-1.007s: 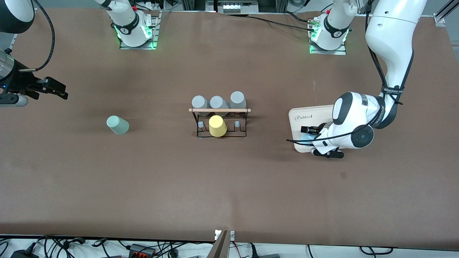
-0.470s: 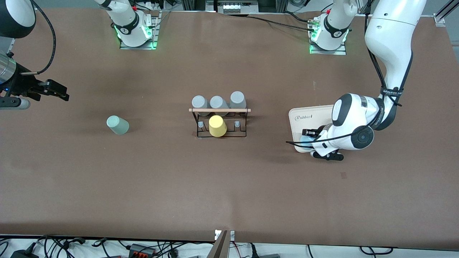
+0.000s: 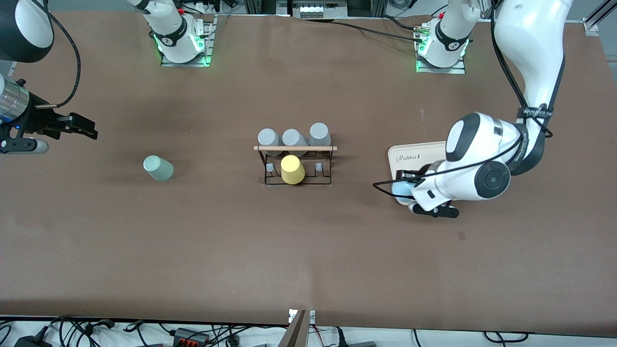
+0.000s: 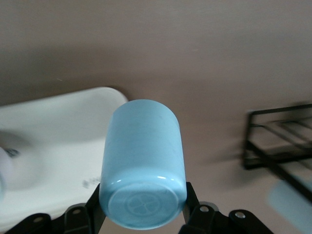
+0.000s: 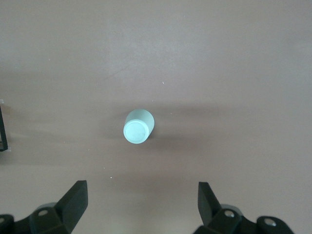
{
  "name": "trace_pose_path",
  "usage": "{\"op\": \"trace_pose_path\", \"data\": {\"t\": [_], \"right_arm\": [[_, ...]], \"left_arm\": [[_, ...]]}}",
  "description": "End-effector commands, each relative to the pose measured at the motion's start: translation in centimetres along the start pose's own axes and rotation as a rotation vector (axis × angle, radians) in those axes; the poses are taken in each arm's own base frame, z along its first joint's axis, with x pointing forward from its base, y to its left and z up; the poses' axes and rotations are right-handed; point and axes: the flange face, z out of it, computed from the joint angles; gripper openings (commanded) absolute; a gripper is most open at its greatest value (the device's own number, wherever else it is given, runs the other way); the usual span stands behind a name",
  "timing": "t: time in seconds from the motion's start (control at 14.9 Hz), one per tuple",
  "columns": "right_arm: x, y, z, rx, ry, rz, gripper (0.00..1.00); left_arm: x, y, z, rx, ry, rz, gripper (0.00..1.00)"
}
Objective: Hang scattered cups on rack with three cups
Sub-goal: 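Carry the blue cup to the rack and hang it on a front peg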
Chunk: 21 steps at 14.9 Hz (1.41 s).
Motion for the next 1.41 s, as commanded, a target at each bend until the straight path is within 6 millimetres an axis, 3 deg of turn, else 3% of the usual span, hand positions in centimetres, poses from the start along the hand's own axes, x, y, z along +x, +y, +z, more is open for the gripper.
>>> {"op": "trace_pose_path", "data": {"t": [0.0,0.2,0.34,0.6,0.81,1.01,1.34], "right_arm": [[1.6,-0.1,1.5,-0.005,-0.011,-0.010,1.00],[3.6,-0.9,6.1,-0.012,-0.082,-0.027,1.00],[4.7,-2.2,9.2,-0.042,-0.099,-0.059,1.00],[5.3,-5.5,13.2,-0.052,-0.119,-0.039,1.00],[5.6,-5.5,15.9,-0.050,-0.073,-0.042,1.00],[6.1,-5.5,16.7,-0.044,-0.065,-0.040,1.00],[6.6,-5.0,16.6,-0.034,-0.033,-0.028,1.00]], "left_arm": [[-1.1,4.5,-2.5,-0.127,-0.036,-0.144,0.12],[-2.7,10.2,-4.0,-0.183,-0.034,-0.226,0.12],[-3.2,13.0,-2.5,-0.209,-0.074,-0.350,0.12],[-2.3,16.1,0.3,-0.292,-0.103,-0.489,0.12],[-2.1,17.2,2.8,-0.276,-0.129,-0.487,0.12],[-2.2,17.6,3.5,-0.265,-0.134,-0.478,0.13],[-2.4,19.3,6.7,-0.234,-0.150,-0.458,0.18]]}}
